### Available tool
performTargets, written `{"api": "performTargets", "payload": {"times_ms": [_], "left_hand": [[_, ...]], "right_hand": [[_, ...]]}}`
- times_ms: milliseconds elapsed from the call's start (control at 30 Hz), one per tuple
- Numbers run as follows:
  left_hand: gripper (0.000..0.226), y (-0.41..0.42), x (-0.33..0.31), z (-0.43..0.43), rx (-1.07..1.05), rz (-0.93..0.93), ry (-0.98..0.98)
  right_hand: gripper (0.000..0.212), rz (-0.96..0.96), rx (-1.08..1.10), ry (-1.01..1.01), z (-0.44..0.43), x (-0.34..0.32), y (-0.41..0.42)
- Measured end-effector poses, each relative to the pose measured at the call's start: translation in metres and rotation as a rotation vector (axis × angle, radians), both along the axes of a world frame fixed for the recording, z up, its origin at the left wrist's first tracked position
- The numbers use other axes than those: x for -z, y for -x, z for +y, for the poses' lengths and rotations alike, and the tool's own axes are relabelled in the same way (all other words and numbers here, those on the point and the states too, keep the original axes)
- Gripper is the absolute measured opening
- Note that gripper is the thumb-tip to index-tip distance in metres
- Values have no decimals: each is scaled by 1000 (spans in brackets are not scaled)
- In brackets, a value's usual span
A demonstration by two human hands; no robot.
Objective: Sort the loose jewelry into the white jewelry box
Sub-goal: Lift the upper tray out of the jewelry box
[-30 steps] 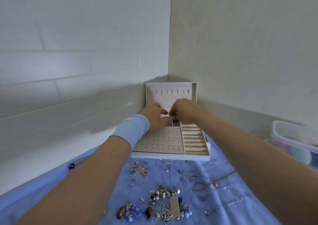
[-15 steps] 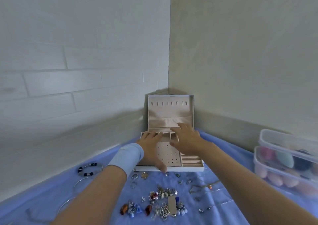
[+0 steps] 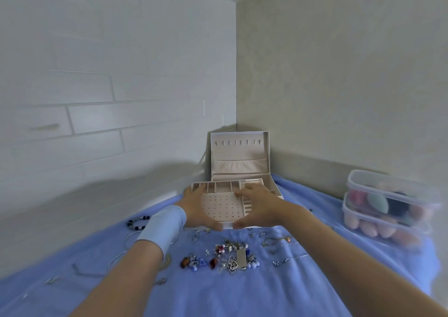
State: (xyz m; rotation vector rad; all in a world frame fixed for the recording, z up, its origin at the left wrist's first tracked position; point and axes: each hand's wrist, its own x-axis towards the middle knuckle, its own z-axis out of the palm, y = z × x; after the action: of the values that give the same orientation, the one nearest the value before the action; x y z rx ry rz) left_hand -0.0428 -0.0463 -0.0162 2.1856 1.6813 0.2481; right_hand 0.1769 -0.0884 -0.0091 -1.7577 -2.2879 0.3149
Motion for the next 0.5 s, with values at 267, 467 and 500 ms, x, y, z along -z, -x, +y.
{"api": "performTargets", "payload": {"times_ms": [267, 467, 500], "left_hand": [[131, 33, 10, -52, -15, 18, 114], [121, 36, 22, -81, -18, 53, 152], [117, 38, 21, -82, -7, 52, 145]], "right_hand": [[94, 22, 8, 81, -42, 20, 20], [91, 5, 5, 159, -65, 32, 28], [89, -15, 12, 166, -65, 29, 31]]}}
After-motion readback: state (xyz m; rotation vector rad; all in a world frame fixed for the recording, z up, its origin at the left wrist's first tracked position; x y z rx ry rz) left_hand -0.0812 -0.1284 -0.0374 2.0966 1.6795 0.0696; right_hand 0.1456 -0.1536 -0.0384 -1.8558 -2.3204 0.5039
